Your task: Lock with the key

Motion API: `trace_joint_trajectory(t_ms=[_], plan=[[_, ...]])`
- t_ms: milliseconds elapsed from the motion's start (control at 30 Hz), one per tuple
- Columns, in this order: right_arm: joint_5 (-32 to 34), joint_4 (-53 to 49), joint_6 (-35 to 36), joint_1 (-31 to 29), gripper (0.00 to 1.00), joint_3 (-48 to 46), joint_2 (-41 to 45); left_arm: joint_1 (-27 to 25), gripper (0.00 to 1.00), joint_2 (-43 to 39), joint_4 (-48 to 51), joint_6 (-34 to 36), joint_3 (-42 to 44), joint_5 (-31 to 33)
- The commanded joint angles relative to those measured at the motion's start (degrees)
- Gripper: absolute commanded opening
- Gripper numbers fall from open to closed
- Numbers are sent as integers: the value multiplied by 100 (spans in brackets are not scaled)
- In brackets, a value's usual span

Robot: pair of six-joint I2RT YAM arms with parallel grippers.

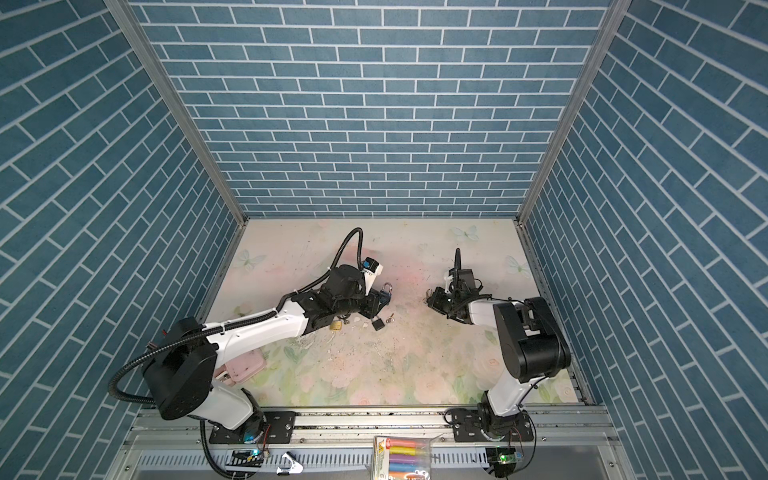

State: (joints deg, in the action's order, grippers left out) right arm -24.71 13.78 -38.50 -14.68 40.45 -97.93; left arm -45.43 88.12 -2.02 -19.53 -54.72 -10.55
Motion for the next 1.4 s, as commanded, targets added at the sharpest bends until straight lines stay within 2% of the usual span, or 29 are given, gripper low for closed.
trace_joint_trajectory(t_ms=[0,133,300,467,600,833,1100,1267,1367], plan=[[12,-206,246,17,0,152,-356,-67,0,-1,-181,9,51,-33],[-145,-228,225,17,0,-153,-52,-203,0,234,-3,-39,-117,140],[-420,-312,246,-33,0,-879,860,-397,0,681,95,-175,-490,185],[-254,-742,247,-104,0,-1515,1990,-706,0,1377,453,-96,-1119,158],[-40,-942,255,-103,0,-1809,2523,-893,0,2005,870,-57,-1774,93],[71,-961,255,-104,0,-1981,2577,-1161,0,2925,1585,-5,-2680,69],[85,-1017,312,-101,0,-2084,2739,-1178,0,3323,1658,-262,-2856,295],[-36,-934,316,-106,0,-2130,2752,-1168,6,3446,1591,-323,-2994,371],[-69,-885,287,-101,0,-2158,2724,-1148,6,3577,1606,-332,-3118,361]])
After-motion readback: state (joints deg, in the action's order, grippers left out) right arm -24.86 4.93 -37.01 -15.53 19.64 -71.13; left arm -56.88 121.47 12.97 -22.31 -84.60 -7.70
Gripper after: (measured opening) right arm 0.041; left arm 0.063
